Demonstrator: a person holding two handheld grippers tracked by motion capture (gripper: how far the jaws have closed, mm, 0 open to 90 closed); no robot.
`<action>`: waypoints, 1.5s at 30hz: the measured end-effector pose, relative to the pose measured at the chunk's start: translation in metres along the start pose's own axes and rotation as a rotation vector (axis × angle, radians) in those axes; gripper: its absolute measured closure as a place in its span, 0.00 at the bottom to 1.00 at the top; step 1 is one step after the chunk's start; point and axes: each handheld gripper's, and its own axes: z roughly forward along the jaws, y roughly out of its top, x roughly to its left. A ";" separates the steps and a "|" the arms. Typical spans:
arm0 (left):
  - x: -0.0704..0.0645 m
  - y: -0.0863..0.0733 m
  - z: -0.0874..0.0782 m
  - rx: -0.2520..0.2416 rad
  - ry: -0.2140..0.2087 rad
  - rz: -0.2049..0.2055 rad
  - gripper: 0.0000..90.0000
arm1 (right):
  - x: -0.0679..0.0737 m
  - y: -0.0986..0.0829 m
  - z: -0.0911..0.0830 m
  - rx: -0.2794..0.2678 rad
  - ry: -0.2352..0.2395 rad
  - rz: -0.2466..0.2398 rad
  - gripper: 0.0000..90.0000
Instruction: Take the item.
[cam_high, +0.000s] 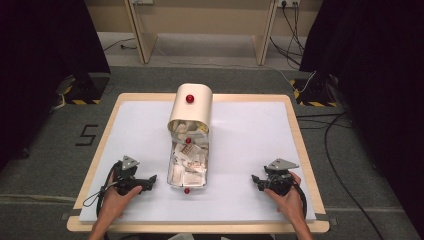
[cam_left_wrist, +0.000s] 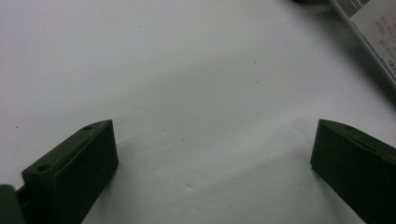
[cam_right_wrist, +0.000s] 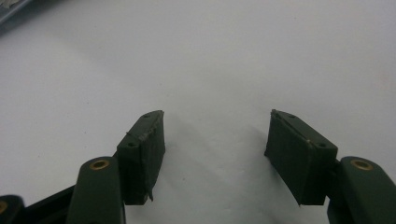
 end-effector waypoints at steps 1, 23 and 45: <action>0.000 0.000 0.000 0.000 0.000 0.000 0.00 | 0.000 0.000 0.000 -0.001 0.000 0.000 0.41; 0.000 0.000 0.000 0.000 -0.001 -0.001 0.00 | 0.007 0.005 0.001 -0.005 -0.014 0.031 0.34; 0.000 0.000 0.000 0.000 0.000 -0.001 0.00 | 0.033 0.029 -0.008 -0.082 0.013 0.009 0.36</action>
